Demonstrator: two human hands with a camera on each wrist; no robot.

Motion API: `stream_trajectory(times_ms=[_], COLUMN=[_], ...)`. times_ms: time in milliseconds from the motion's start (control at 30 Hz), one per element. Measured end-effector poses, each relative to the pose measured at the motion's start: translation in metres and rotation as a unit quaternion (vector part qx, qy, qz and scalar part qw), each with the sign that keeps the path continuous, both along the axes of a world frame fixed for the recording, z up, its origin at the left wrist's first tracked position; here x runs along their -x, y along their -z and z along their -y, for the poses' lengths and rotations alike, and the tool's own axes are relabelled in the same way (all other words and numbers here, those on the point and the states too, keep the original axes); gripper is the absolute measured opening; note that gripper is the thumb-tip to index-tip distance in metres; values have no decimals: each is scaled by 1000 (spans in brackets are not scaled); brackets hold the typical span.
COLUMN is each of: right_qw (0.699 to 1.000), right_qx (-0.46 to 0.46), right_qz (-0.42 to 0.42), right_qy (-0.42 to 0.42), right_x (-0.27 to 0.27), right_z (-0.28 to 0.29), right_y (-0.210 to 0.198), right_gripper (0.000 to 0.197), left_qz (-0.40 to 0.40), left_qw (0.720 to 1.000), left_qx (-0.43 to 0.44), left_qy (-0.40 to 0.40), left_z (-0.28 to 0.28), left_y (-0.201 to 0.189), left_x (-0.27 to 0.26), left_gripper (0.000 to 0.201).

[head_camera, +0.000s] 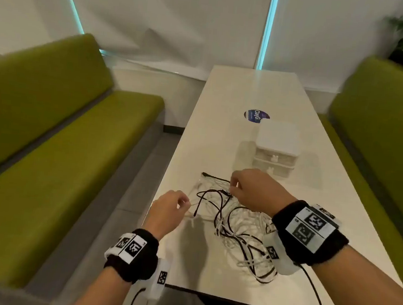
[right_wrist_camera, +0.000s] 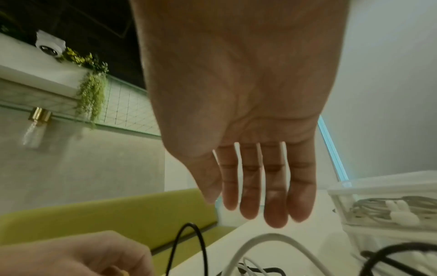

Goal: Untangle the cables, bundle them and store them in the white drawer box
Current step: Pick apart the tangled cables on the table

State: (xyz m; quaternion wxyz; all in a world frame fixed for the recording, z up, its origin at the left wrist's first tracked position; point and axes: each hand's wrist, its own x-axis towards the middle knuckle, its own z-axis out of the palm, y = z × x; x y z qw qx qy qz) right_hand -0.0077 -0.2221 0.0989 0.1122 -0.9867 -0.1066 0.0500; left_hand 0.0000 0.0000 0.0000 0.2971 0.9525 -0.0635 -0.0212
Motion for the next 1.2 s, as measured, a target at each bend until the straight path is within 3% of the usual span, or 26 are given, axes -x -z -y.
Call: stream_trajectory(times_ms=[267, 433, 533, 600, 700, 767, 867, 933, 1000, 1067, 1133, 1200], right_qw=[997, 996, 987, 989, 999, 997, 989, 980, 961, 944, 947, 953], right_qx=[43, 54, 94, 88, 11, -56, -123, -176, -262, -325, -319, -295], right_qz=[-64, -69, -133, -120, -12, 40, 78, 83, 66, 32, -4, -52], right_qy=[-22, 10, 12, 21, 45, 45, -6, -47, -59, -48, -47, -47], right_x=[-75, -118, -123, -121, -116, -105, -74, -53, -38, -31, -26, -25], right_z=[-25, -28, -31, -29, -26, -26, -31, -37, -39, -38, -40, -41], right_y=[31, 61, 70, 67, 49, 34, 15, 9, 7, 8, 12, 18], right_gripper=[24, 24, 20, 18, 18, 18, 15, 12, 14, 16, 13, 31], left_qz=[-44, -43, -62, -57, -37, -35, -50, -51, -54, -55, -32, 8], left_qw=[997, 998, 997, 998, 999, 995, 967, 954, 948, 936, 927, 930], left_qx=[-58, -44, -31, -12, 38, 97, 250, 295, 314, 346, 371, 365], left_qy=[-3, -9, -16, -12, -13, -16, -27, -14, 10, 29, 42, 48], left_z=[1, 12, 21, 28, 32, 34, 37, 37, 34, 32, 28, 25], left_y=[10, 7, 1, -7, -20, -27, -40, -49, -56, -61, -64, -67], left_x=[-37, -70, -80, -80, -78, -74, -60, -50, -44, -37, -30, -27], left_gripper=[23, 24, 23, 23, 26, 41, 75, 80, 74, 54, 35, 30])
